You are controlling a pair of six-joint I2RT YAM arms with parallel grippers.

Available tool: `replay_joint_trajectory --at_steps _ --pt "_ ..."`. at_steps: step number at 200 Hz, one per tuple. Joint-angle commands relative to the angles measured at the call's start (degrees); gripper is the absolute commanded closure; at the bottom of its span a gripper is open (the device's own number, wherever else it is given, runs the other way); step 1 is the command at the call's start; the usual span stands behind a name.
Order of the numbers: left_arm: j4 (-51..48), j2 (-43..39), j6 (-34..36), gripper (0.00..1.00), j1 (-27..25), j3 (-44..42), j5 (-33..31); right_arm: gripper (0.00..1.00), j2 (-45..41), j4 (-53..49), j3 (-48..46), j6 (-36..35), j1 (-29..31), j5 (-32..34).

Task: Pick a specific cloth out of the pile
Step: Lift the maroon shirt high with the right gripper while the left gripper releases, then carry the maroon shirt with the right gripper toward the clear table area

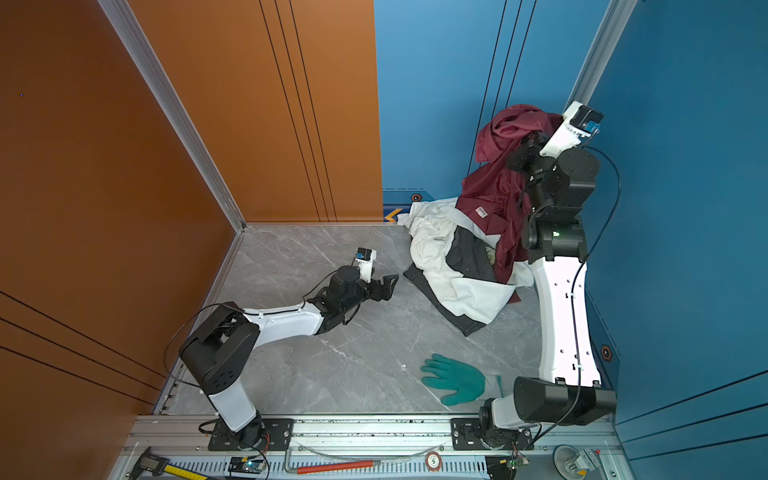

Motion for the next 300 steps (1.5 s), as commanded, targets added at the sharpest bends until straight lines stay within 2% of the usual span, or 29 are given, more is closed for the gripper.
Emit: replay_joint_trajectory --at_steps 1,55,92,128,149,192,217,247,265,300 --pt "-3.5 -2.7 -0.3 0.07 1.1 -1.8 -2.5 1.0 -1.8 -0.2 4.9 -3.5 5.3 1.2" --pt "-11.1 -8.1 -2.3 0.08 3.1 -3.8 -7.2 1.0 0.4 -1.2 11.8 -6.5 19.9 4.1" --pt "-23.1 -17.5 -5.4 0.09 6.6 -5.1 -9.7 1.0 4.3 -0.3 13.1 -10.4 32.3 7.8" --pt "-38.3 -30.1 -8.6 0.08 13.4 -7.3 -10.5 1.0 12.7 0.7 18.0 -14.1 43.9 11.5" --pt "-45.6 -37.0 -10.6 0.08 18.3 -9.1 -9.5 1.0 19.5 0.8 24.4 -14.5 47.9 12.4" --pt "-54.7 -47.0 -12.6 0.08 27.4 -11.1 -8.5 1.0 35.0 2.7 42.6 -9.5 51.7 11.8" --pt "-56.4 -49.4 -13.0 0.08 30.9 -12.0 -7.6 1.0 39.9 9.3 44.0 -5.4 52.5 11.4" --pt "-56.3 -48.9 -13.3 0.08 31.6 -12.4 -6.9 1.0 40.0 9.9 43.7 -6.1 52.7 11.8" --pt "-55.5 -47.6 -13.4 0.09 31.6 -12.6 -6.3 1.0 37.3 9.5 38.5 -7.4 51.9 12.9" --pt "-53.4 -44.7 -13.3 0.09 30.5 -12.8 -5.6 1.0 25.9 15.1 15.6 -7.4 48.9 15.9"
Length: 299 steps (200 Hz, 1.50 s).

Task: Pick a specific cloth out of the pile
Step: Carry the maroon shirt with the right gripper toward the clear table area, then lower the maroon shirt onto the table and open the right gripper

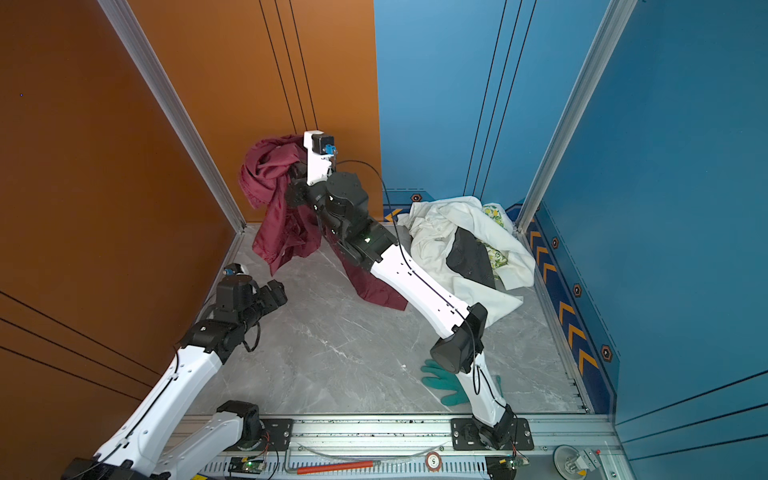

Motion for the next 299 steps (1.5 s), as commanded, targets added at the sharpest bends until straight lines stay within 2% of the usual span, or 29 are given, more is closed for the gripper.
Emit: replay_joint_trajectory --at_steps 1,35,55,81,96,111,135,191,216,286,299 --pt "0.9 1.7 -0.2 0.09 -0.8 -1.1 1.4 1.0 -8.2 7.0 -10.8 -0.1 -2.6 4.0" --pt "2.9 4.9 0.2 0.09 -3.1 -1.4 1.0 1.0 -19.0 10.6 -34.7 3.1 -6.3 5.2" --pt "3.8 6.8 0.3 0.1 -4.2 -1.1 1.0 1.0 -22.1 10.0 -44.7 4.6 -7.4 5.5" --pt "4.4 8.7 1.6 0.1 -5.4 -0.1 1.0 1.0 -22.3 9.7 -54.3 6.8 -6.9 5.1" --pt "4.3 9.3 2.7 0.09 -5.7 0.7 1.1 1.0 -20.8 8.6 -58.1 8.0 -5.8 6.8" --pt "4.2 9.3 3.2 0.09 -5.8 1.7 1.3 1.0 -18.2 8.8 -61.0 10.6 -5.6 5.7" --pt "3.0 9.1 3.8 0.1 -5.8 3.3 1.4 1.0 -12.6 6.7 -60.7 14.4 -5.7 3.1" --pt "-0.4 6.4 6.0 0.09 -4.3 5.5 0.5 1.0 -4.3 0.7 -59.7 26.0 -6.1 2.9" --pt "-1.3 5.6 6.9 0.09 -3.4 6.5 0.8 1.0 -1.0 2.2 -59.5 30.6 -6.3 0.3" --pt "-4.0 5.7 9.4 0.09 -1.9 10.2 -0.1 1.0 11.6 6.4 -48.6 35.3 0.1 -7.8" --pt "-4.1 5.8 9.1 0.09 -1.5 10.1 0.4 0.96 13.4 7.6 -45.8 35.4 1.2 -9.2"
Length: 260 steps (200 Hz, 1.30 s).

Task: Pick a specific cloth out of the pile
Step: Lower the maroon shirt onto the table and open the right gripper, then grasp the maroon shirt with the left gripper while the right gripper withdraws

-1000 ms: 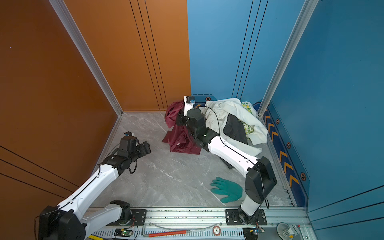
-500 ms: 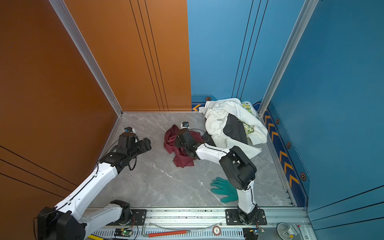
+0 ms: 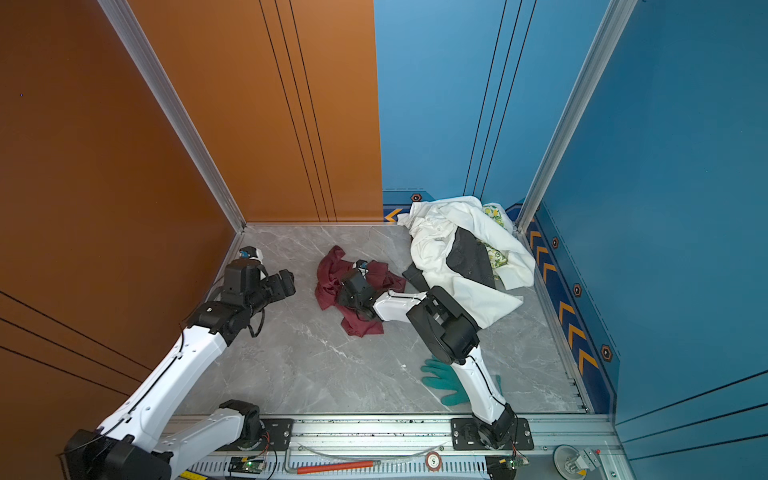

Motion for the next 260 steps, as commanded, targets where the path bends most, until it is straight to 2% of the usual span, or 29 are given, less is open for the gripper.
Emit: replay_joint_trajectory --at_steps 1,28,36,76,104,155,170,222,240,260 --pt "-2.3 -0.4 1.2 0.09 1.1 1.2 -0.1 0.95 3.1 2.3 4.7 2.3 2.8 -5.0" --pt "-3.0 0.0 1.1 0.09 1.4 1.3 0.1 0.83 3.6 3.9 8.2 2.0 3.0 -7.3" --pt "-3.2 0.0 1.1 0.09 1.4 1.4 0.2 0.76 2.7 4.1 8.1 1.2 2.8 -7.4" --pt "-3.3 0.9 0.8 0.09 1.7 2.0 0.6 0.39 -7.0 7.8 1.5 -3.3 -0.2 -7.0" --pt "-3.3 2.4 0.0 0.1 0.9 3.1 1.1 0.26 -14.8 11.4 -3.7 -4.6 -2.6 -6.2" --pt "-3.3 6.7 -0.6 0.1 -6.0 6.0 -1.5 0.21 -26.9 11.7 -11.2 -6.8 -6.9 -2.1" --pt "-3.6 8.6 -0.9 0.1 -9.4 6.5 -2.9 0.21 -31.3 8.6 -13.3 -9.0 -7.7 0.6" --pt "-5.1 18.6 -4.0 0.11 -22.6 9.9 -8.4 0.19 -47.2 -3.2 -20.7 -15.5 -18.5 5.4" --pt "-5.8 23.4 -4.0 0.11 -25.8 11.7 -8.5 0.18 -51.5 -6.4 -22.5 -17.0 -22.2 4.4" --pt "-6.7 28.8 -3.5 0.12 -27.0 14.1 -8.1 0.17 -55.2 -9.9 -24.2 -17.7 -25.7 2.0"
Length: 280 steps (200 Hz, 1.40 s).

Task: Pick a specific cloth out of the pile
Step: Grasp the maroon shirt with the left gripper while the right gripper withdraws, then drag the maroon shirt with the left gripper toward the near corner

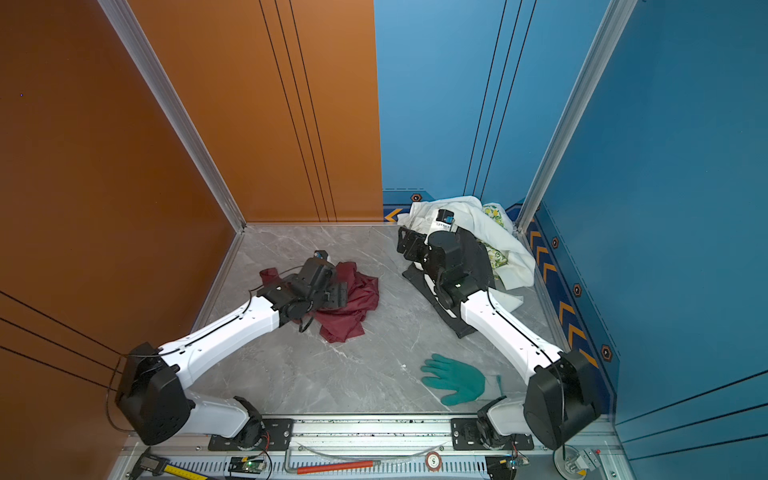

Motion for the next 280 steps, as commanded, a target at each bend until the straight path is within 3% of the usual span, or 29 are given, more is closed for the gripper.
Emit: replay_joint_trajectory --at_steps 1,51,138,196,280 --pt "-3.1 5.0 -0.4 0.12 -1.2 2.9 -1.7 0.17 -3.9 -7.3 -2.6 -3.3 -2.8 -1.0" --pt "-4.7 14.6 -0.5 0.13 -0.1 6.2 1.5 0.17 -11.3 -9.9 -6.8 -4.4 -5.5 -1.4" --pt "-3.8 26.7 -10.8 0.18 14.0 14.3 8.6 0.17 -13.4 -9.9 -10.5 -4.6 -3.9 -1.5" --pt "3.3 32.0 -25.9 0.22 24.5 16.0 15.4 0.17 -11.1 -9.9 -10.2 -6.4 0.3 -0.1" --pt "7.6 38.3 -44.8 0.23 35.4 23.7 13.7 0.16 -8.5 -7.4 -10.3 -8.8 2.3 -0.6"
